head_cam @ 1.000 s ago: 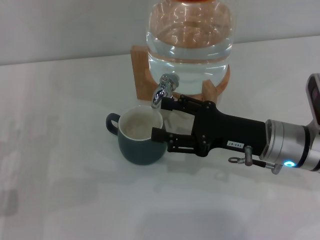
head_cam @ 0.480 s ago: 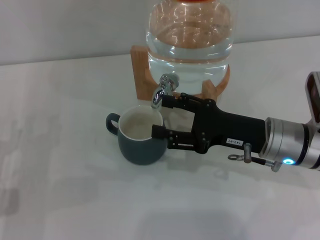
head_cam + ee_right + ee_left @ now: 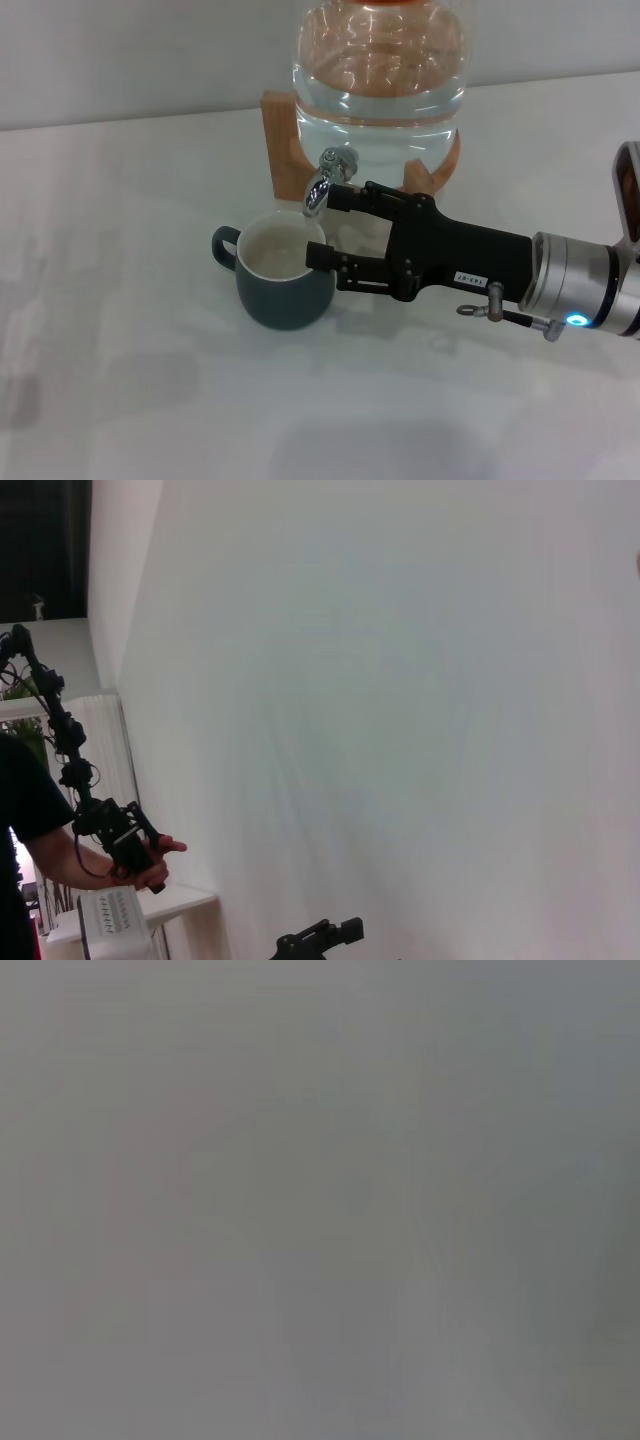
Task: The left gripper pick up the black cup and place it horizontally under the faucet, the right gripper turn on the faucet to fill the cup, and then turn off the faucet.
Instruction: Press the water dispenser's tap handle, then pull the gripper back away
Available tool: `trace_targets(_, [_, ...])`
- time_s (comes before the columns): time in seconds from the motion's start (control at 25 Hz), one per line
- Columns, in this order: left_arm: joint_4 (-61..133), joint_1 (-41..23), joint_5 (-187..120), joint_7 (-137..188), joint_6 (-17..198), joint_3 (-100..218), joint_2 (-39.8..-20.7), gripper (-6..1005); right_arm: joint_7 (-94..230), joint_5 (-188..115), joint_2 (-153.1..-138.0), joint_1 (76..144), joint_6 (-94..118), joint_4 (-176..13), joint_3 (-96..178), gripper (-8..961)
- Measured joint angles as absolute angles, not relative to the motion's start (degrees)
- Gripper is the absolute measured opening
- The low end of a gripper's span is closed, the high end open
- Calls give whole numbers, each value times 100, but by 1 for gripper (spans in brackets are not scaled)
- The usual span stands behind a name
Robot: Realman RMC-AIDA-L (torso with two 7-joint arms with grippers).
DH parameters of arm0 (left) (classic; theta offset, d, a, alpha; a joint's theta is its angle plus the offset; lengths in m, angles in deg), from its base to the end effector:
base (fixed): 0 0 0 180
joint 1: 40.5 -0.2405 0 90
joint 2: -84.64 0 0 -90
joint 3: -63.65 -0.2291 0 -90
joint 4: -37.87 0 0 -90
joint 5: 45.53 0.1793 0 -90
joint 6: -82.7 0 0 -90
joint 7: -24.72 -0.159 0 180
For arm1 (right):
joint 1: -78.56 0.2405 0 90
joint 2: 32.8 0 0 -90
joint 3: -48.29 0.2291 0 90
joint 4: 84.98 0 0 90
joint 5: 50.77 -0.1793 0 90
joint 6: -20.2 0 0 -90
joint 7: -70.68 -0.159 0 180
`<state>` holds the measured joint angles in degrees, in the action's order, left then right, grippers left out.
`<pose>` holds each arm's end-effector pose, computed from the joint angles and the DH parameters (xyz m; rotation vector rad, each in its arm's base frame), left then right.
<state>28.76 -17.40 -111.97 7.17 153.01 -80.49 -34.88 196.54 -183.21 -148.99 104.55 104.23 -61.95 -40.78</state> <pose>-0.2953 0.3080 0.0213 -1.5585 -0.2389 -0.3656 0.1739 0.2813 -0.0239 -2.5073 0.3954 1.2379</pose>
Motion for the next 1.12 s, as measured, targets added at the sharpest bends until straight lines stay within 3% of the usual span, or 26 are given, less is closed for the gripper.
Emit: trace_targets(1.12, [2864, -1739, -11197, 714, 15302, -8093, -3489, 876, 19676, -18323, -14860, 10247, 10406, -5975, -4047, 839])
